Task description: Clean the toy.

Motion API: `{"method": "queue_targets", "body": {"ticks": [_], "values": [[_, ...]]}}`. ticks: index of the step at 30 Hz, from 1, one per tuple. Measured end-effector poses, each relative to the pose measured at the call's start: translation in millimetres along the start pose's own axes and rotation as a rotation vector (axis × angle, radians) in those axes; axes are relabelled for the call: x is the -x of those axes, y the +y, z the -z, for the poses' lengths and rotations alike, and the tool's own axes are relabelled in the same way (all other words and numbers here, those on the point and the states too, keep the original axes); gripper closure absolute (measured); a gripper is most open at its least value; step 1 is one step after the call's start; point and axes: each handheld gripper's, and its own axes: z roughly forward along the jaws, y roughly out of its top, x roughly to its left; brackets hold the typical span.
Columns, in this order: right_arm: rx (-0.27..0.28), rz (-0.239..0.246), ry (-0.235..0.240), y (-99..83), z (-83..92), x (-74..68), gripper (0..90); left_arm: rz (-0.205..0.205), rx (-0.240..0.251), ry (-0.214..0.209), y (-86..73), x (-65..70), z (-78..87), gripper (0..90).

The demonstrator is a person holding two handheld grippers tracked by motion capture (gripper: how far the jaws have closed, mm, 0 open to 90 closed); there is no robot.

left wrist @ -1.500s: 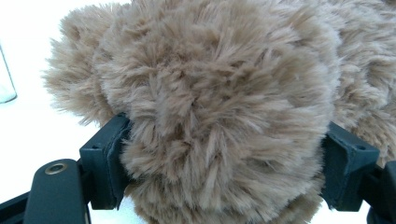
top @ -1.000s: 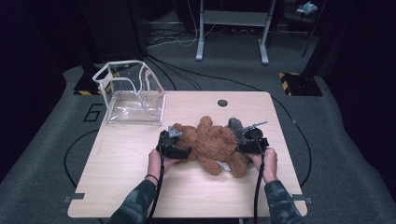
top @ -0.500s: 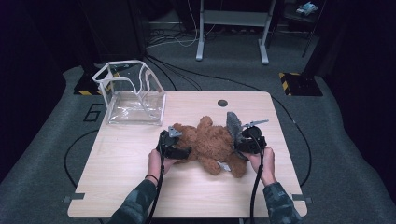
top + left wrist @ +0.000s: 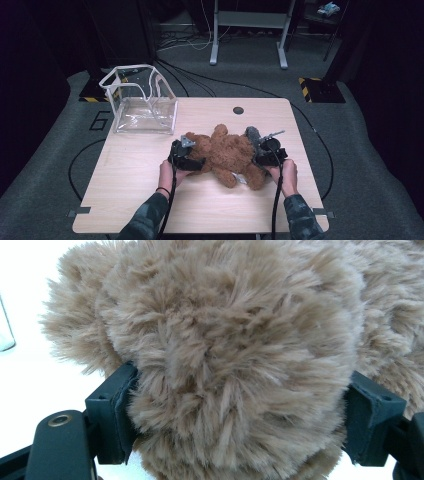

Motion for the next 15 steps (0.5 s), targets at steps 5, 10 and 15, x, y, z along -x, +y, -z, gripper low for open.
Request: {"method": "queue_targets", "body": {"ticks": [5, 10, 15], "values": [[0.083, -0.053, 0.062, 0.5, 30.0, 5.1, 68.0, 0.008, 0.011, -0.001, -0.2, 0.2, -1.1, 19.4], [0.125, -0.019, 0.12, 3.2, 44.7, -8.2, 68.0, 0.0, 0.002, 0.001, 0.1, 0.5, -0.7, 19.5], [0.025, 0.018, 0.09, -1.2, 14.5, -21.5, 68.3, -0.005, 0.0, 0.006, 0.4, 1.2, -0.7, 19.6]]}}
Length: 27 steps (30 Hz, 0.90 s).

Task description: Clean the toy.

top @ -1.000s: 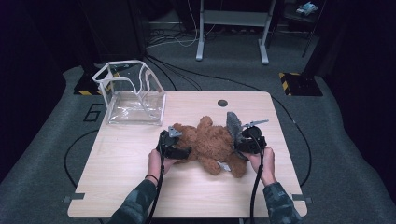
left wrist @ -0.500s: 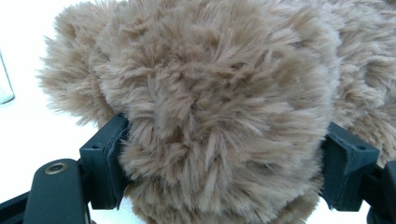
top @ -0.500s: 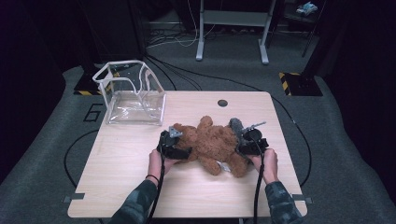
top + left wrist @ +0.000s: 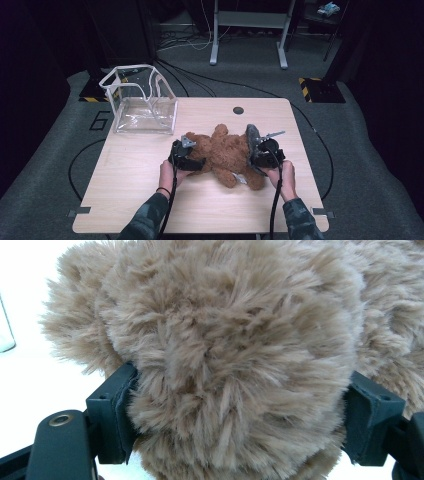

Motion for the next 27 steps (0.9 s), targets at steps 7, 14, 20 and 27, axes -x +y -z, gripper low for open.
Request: {"method": "queue_targets", "body": {"ticks": [7, 14, 20, 27], "values": [[0.007, -0.05, -0.011, -13.8, -10.5, 13.3, 68.3, -0.001, -0.001, 0.002, 0.2, 1.3, 0.0, 19.6], [-0.041, -0.043, -0.109, -21.1, -1.9, 25.6, 68.3, -0.001, 0.002, -0.001, 0.1, 1.1, -0.1, 19.7], [0.057, -0.063, -0.056, -21.0, 27.1, 18.5, 68.3, -0.002, -0.002, 0.001, 0.4, 1.2, -0.3, 19.9], [0.121, 0.005, 0.025, -4.1, 25.4, -13.3, 68.2, 0.005, 0.002, 0.006, 0.3, 2.6, -0.8, 20.0]]}}
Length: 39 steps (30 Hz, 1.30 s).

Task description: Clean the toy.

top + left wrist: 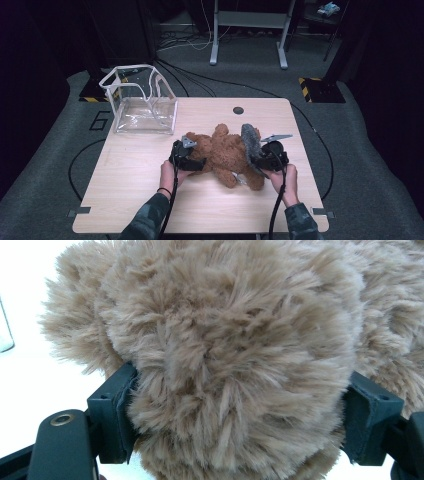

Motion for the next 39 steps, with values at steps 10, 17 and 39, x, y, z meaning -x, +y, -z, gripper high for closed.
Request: {"method": "queue_targets", "body": {"ticks": [10, 17, 39], "values": [[-0.116, 0.026, -0.054, -23.4, -15.6, 2.8, 68.7, -0.001, -0.001, 0.007, 0.1, 2.1, -0.1, 20.3], [-0.158, 0.018, -0.073, -39.2, 1.6, 14.1, 68.6, 0.004, 0.006, 0.003, -0.6, 1.8, -0.5, 20.3], [-0.119, 0.099, -0.068, -36.6, -12.0, -13.7, 68.3, 0.002, 0.001, 0.002, -1.2, 1.3, 0.0, 20.5]]}}
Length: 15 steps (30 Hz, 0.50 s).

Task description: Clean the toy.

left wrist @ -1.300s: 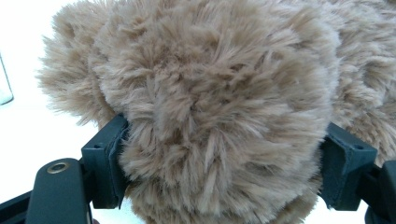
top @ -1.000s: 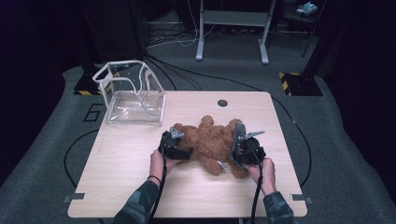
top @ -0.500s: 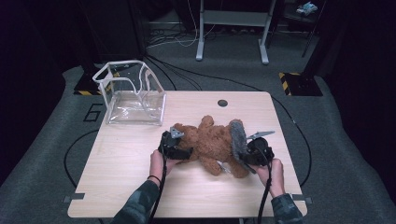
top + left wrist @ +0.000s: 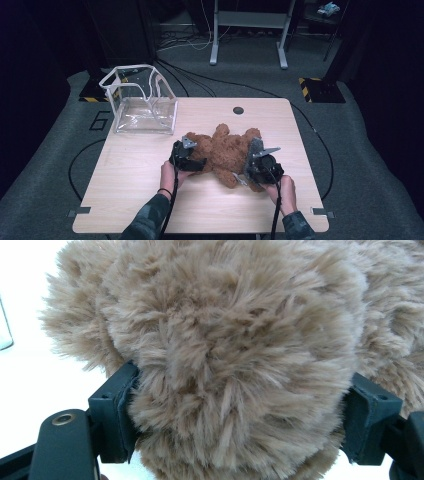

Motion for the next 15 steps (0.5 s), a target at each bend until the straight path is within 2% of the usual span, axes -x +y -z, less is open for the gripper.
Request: {"method": "queue_targets", "body": {"ticks": [3, 7, 9, 12, 14, 15], "values": [[-0.009, 0.004, -0.009, -6.7, 3.9, 0.7, 68.4, 0.0, 0.003, -0.003, -0.1, -0.3, -0.2, 20.5], [-0.027, -0.017, 0.001, -16.7, 11.6, 5.2, 68.2, 0.0, -0.003, -0.002, 0.1, -0.1, 0.1, 20.6], [0.01, -0.026, 0.007, -14.2, 16.6, 5.7, 68.1, 0.0, -0.003, -0.002, 0.2, -0.2, 0.1, 20.6], [0.1, -0.015, 0.018, -2.6, 24.2, 1.4, 68.0, 0.003, 0.001, -0.002, 0.1, -0.1, -0.4, 20.8], [0.125, -0.011, 0.027, 7.9, 21.3, -4.8, 67.9, 0.003, -0.001, 0.002, 0.3, 0.1, -0.2, 20.8], [0.118, -0.002, 0.021, 12.7, 16.0, -7.0, 67.9, 0.003, -0.001, 0.002, 0.3, 0.1, -0.2, 20.8]]}}
